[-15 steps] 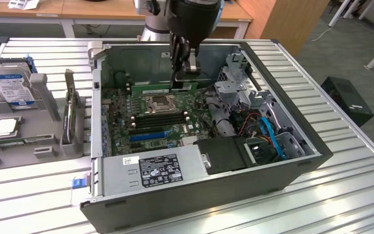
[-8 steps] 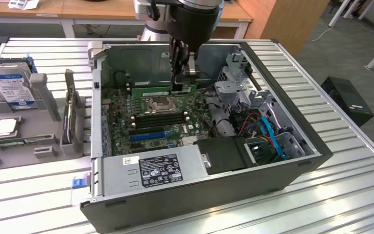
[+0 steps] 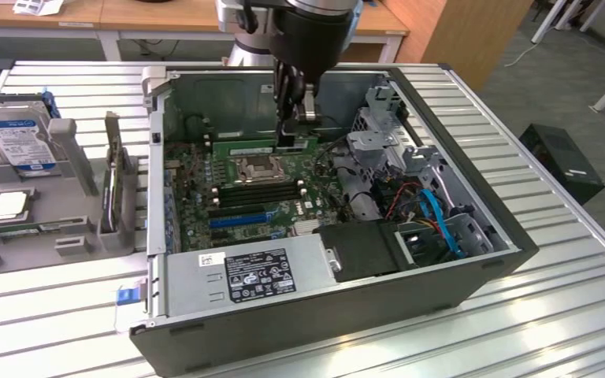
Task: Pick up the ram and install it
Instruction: 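Pick up the ram and move it above insertion slot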
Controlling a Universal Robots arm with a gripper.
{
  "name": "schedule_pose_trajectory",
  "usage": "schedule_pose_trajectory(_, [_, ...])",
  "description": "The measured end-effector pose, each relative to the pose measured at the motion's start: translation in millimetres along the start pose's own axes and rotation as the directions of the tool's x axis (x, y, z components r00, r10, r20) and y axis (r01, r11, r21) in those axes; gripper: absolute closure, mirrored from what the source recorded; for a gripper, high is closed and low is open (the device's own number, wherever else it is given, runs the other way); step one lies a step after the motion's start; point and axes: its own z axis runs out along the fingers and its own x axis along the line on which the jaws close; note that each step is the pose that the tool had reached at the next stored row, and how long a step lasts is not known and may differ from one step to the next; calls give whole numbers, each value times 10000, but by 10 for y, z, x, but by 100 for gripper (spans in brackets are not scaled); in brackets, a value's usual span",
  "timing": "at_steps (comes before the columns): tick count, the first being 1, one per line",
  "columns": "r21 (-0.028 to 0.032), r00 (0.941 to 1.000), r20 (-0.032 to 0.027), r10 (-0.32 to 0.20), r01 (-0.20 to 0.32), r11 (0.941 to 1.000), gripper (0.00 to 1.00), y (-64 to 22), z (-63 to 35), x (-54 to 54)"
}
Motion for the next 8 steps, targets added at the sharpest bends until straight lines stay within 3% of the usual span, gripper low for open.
schedule_pose_trajectory(8, [0,10000,0,-1,1,10000,88,1,43,-128])
